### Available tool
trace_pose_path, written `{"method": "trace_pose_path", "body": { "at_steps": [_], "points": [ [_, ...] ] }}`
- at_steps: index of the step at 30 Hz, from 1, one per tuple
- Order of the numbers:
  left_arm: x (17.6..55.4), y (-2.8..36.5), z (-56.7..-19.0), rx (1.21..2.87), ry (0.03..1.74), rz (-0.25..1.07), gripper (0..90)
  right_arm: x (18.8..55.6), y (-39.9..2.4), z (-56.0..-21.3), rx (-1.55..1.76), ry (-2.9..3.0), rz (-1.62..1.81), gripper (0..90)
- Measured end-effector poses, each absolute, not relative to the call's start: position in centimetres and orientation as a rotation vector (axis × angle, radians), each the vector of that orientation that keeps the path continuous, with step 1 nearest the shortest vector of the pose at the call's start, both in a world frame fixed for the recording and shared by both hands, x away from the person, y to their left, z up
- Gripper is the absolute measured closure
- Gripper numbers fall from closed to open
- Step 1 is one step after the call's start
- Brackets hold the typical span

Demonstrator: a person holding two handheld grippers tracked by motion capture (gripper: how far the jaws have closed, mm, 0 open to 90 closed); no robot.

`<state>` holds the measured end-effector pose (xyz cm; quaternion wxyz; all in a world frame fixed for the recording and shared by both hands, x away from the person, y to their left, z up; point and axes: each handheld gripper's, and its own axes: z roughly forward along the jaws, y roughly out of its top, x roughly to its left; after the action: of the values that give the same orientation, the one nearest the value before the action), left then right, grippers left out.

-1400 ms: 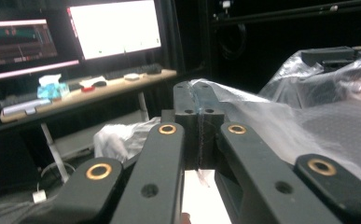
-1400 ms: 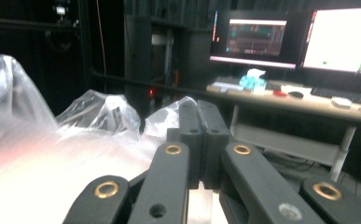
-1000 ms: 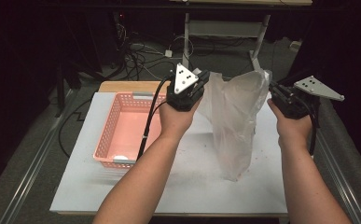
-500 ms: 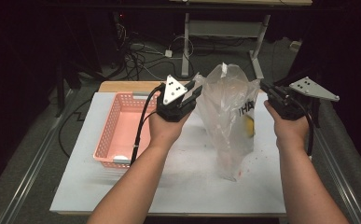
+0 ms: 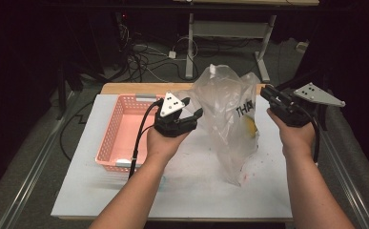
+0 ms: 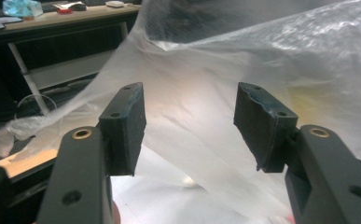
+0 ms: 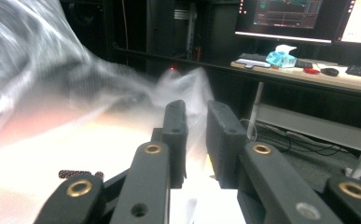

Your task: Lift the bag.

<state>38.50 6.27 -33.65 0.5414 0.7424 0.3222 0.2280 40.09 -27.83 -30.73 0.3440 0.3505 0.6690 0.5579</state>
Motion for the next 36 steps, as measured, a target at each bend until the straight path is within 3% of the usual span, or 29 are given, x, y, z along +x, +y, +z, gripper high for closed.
{"method": "trace_pose_path", "body": {
  "at_steps": [15,26,30,36],
  "points": [
    [37.3,6.9,-35.5,1.787,0.762,0.465,27.4,38.9,-27.5,-31.9,0.890,1.810,1.449,54.3],
    [35.4,7.0,-37.7,1.806,0.780,0.430,14.7,38.0,-27.5,-34.3,0.900,1.853,1.451,29.3],
    [34.3,7.0,-38.3,1.800,0.774,0.422,14.5,37.5,-27.7,-35.1,0.897,1.860,1.452,21.8],
    [32.7,6.4,-39.6,1.853,0.786,0.391,3.5,36.3,-28.1,-37.0,0.912,1.890,1.430,15.3]
  ]
}}
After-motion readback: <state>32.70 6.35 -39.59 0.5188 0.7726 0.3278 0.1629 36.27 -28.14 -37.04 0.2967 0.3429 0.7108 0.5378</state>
